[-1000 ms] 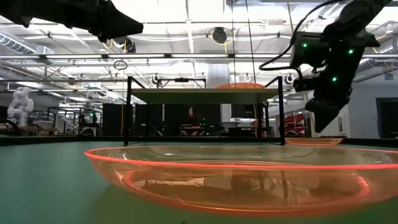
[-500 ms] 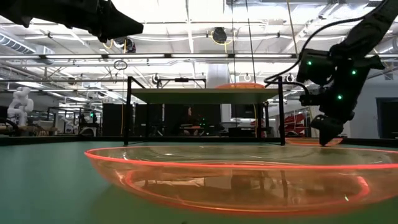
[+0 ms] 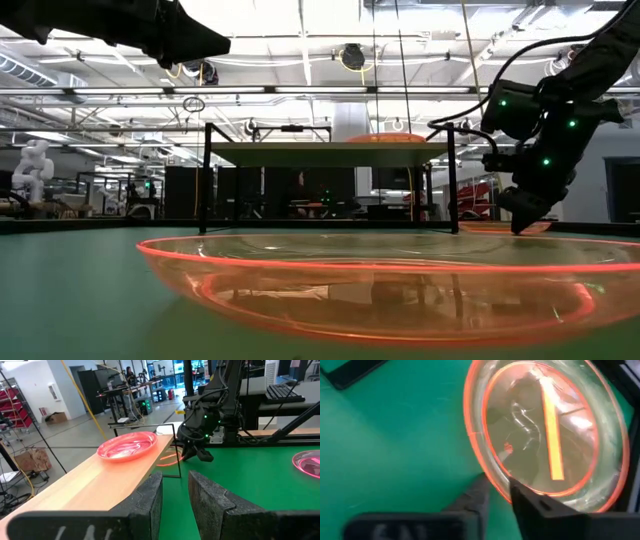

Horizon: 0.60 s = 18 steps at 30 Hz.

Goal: Place and stack plates onto a shelf
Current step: Put the top orange plate on the shelf

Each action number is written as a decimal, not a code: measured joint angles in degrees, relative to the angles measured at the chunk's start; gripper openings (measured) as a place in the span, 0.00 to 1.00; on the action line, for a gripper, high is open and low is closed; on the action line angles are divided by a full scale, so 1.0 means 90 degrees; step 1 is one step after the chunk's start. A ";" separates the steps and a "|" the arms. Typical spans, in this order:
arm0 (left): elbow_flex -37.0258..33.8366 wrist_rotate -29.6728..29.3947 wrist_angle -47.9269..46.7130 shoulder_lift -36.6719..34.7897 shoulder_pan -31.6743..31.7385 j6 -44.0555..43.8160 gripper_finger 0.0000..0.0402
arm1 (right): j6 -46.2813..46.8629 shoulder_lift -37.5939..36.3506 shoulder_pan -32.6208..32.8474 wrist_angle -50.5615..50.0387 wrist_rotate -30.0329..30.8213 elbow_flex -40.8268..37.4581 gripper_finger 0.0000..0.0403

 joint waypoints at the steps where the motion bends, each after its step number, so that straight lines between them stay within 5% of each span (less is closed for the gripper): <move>1: 0.0000 0.0000 -0.0002 0.0000 0.0000 -0.0010 0.25 | -0.0018 -0.0015 0.0000 0.0000 -0.0074 -0.0002 0.10; 4: 0.0000 0.0000 -0.0006 0.0000 0.0000 -0.0089 0.25 | 0.0062 -0.0146 0.0039 -0.0010 -0.0210 -0.0011 0.02; 18: 0.0000 0.0000 -0.0160 0.0000 0.0000 -0.0184 0.25 | 0.0594 -0.2382 0.0739 0.0691 -0.0301 -0.0026 0.00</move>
